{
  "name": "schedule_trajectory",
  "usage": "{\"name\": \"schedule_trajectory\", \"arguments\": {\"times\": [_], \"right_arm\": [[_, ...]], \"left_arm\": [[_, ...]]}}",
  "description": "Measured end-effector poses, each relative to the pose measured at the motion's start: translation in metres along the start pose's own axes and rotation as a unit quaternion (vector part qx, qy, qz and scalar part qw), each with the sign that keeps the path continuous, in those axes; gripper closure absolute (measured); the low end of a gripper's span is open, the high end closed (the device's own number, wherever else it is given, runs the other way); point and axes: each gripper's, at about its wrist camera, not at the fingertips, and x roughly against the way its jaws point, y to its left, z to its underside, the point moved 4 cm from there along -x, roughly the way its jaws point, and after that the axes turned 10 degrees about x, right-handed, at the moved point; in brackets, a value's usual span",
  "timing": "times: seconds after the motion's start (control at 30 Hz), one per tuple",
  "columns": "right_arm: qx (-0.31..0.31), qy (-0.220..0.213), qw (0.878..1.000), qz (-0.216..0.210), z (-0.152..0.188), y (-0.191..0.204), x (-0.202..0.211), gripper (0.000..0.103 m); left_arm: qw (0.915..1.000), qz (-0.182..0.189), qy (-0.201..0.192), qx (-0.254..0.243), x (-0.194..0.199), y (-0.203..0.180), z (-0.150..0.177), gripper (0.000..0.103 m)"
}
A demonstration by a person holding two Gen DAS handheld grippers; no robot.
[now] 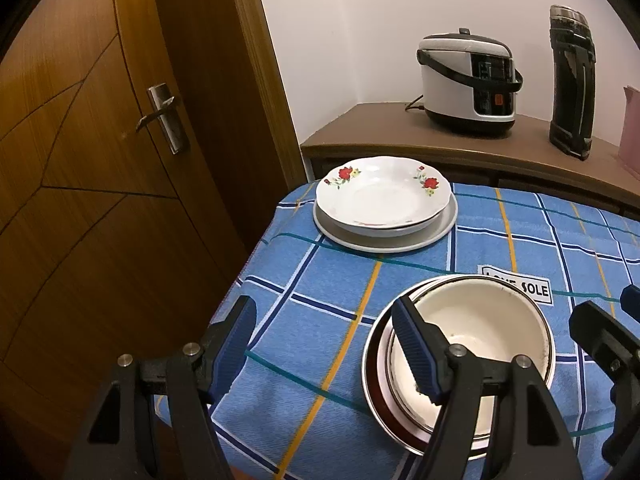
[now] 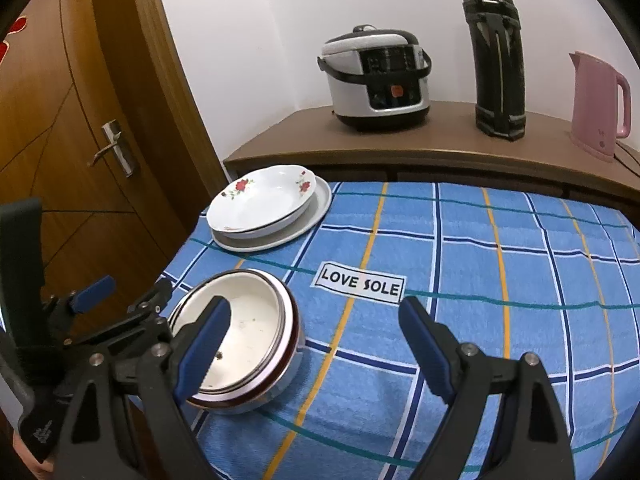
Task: Organize plates and bowls
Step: 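Position both tools open around the rim of the nested bowl stack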
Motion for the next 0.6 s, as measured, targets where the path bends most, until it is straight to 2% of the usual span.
{"name": "schedule_trajectory", "arguments": {"times": [0.2,0.6], "right_arm": [[0.012,-0.007,0.999,0.031,-0.004,-0.003,0.002,0.015],[-0.012,-0.008,0.997,0.070,-0.005,-0.026,0.003,0.015]], "left_arm": [[0.9990,0.038,0.019,0.016,-0.002,0.000,0.000,0.031],[0.9991,0.033,0.025,0.007,-0.007,-0.005,0.002,0.031]]}}
